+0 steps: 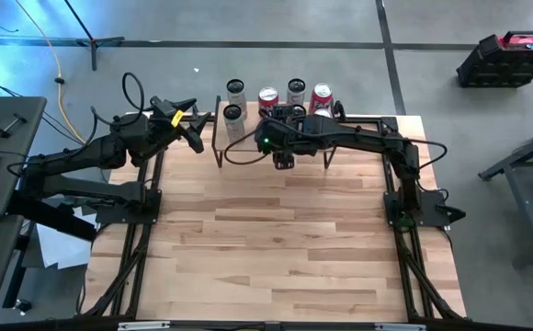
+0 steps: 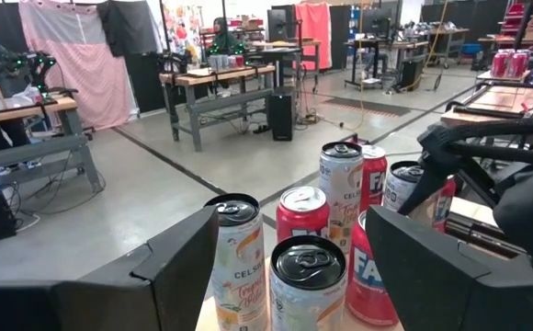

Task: Place canned beverage on shelf
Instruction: Adjust the bottom left red soda can on the shelf

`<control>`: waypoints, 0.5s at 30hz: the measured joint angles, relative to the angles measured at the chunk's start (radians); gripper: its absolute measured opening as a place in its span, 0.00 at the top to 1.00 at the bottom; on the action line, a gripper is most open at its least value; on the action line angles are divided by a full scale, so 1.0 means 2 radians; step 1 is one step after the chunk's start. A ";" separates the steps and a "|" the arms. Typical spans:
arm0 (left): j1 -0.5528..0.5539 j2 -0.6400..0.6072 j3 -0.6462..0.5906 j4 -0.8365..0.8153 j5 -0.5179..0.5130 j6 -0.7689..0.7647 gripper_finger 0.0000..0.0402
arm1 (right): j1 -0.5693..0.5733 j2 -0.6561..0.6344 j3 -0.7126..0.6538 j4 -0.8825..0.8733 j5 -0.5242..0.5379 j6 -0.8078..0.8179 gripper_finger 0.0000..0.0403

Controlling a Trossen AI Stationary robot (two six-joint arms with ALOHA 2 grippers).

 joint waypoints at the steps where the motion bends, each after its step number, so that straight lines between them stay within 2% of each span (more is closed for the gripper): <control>1: 0.000 0.000 0.000 0.000 0.000 0.000 0.34 | -0.002 0.000 0.000 0.000 0.000 0.000 0.02; 15: 0.000 0.000 0.000 0.005 0.000 0.000 0.34 | -0.006 0.000 0.000 0.034 -0.037 -0.033 0.02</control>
